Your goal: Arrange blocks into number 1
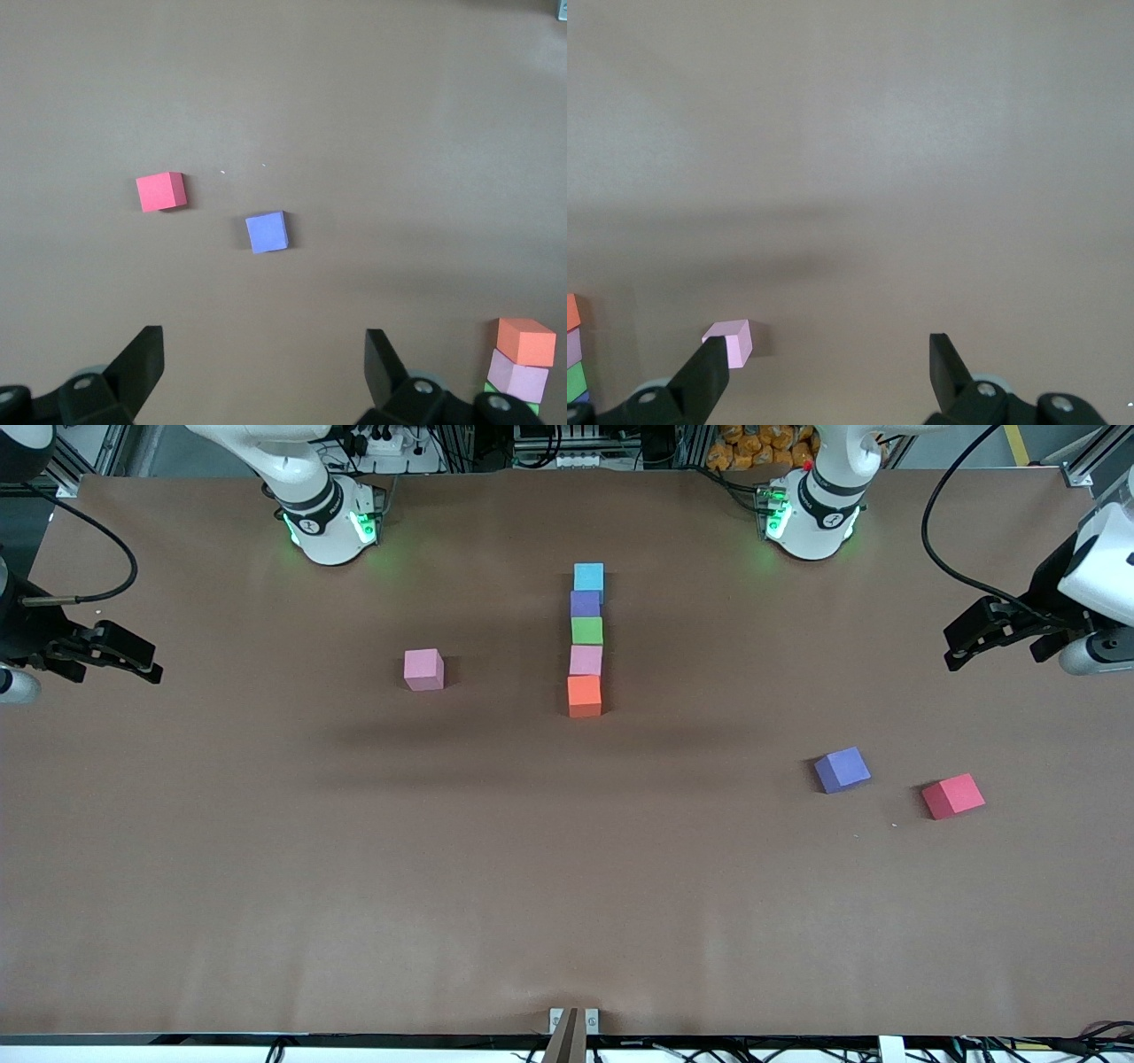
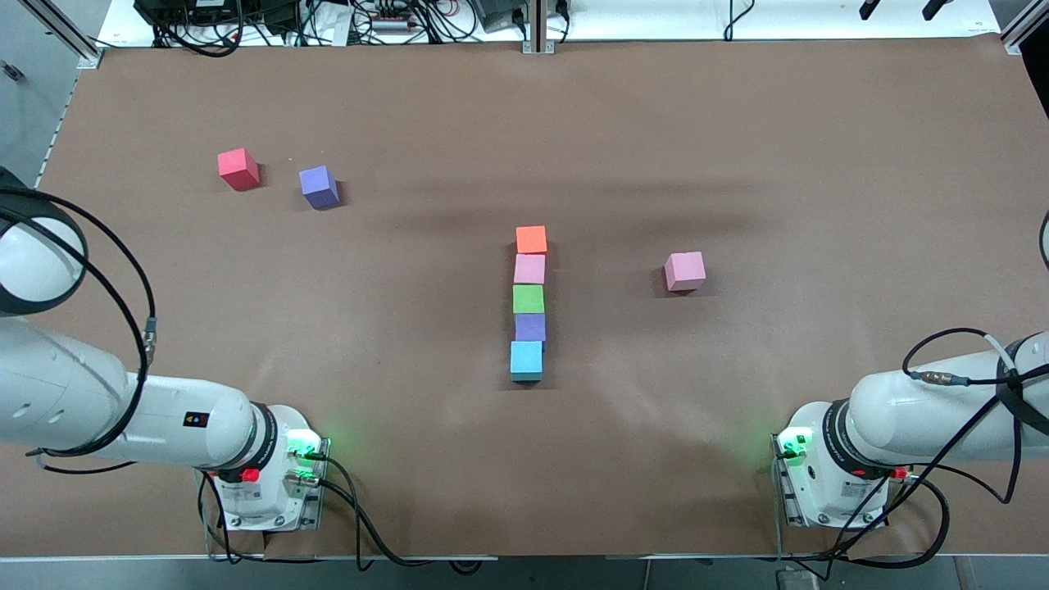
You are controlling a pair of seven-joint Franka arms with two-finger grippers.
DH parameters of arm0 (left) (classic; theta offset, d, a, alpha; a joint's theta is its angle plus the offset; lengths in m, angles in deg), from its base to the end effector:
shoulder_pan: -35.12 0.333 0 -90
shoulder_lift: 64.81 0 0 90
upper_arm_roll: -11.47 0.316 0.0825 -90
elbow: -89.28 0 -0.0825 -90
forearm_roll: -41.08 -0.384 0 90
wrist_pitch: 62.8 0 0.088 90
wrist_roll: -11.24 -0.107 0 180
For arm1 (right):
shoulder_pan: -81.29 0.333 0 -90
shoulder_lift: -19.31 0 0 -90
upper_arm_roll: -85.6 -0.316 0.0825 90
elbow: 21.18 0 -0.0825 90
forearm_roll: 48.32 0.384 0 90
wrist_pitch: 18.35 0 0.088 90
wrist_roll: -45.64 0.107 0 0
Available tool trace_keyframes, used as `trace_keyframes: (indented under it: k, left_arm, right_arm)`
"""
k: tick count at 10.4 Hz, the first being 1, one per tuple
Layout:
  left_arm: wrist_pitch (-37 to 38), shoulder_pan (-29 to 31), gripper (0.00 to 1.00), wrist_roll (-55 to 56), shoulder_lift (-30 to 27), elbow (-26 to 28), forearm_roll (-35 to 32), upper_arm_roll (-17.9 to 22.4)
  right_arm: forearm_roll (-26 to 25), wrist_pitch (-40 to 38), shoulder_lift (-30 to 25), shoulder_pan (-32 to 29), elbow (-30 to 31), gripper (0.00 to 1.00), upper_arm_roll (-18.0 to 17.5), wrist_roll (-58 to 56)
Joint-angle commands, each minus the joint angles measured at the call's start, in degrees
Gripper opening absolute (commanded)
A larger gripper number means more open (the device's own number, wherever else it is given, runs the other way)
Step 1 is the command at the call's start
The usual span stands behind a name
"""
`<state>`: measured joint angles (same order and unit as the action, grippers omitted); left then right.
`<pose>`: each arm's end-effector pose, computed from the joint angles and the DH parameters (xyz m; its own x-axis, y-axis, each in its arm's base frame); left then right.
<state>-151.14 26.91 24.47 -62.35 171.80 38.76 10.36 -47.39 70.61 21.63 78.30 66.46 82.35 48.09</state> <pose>0.5587 -0.0869 0.6594 0.9954 0.0696 0.0661 0.0714 -0.9971 -0.0250 0.5653 0.0036 0.6197 0.9991 -0.0379 -0.0182 -0.0382 -0.9991 -0.0178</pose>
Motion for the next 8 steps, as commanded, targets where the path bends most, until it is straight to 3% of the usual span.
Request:
trace_keyframes:
  k: [1,8]
  left_arm:
    - [0.62,-4.87,1.0,-2.42,-0.79,0.35,5.1,7.23]
    - [-2.8,-5.59,1.0,-6.02,-0.09,3.77,6.19,8.14]
  right_arm:
    - [-0.14,-1.06,0.14,-0.34,-0.8,1.0,-0.27,0.01]
    - [-0.05,-1.5,0.23,-0.34,-0.89,1.0,-0.27,-0.08]
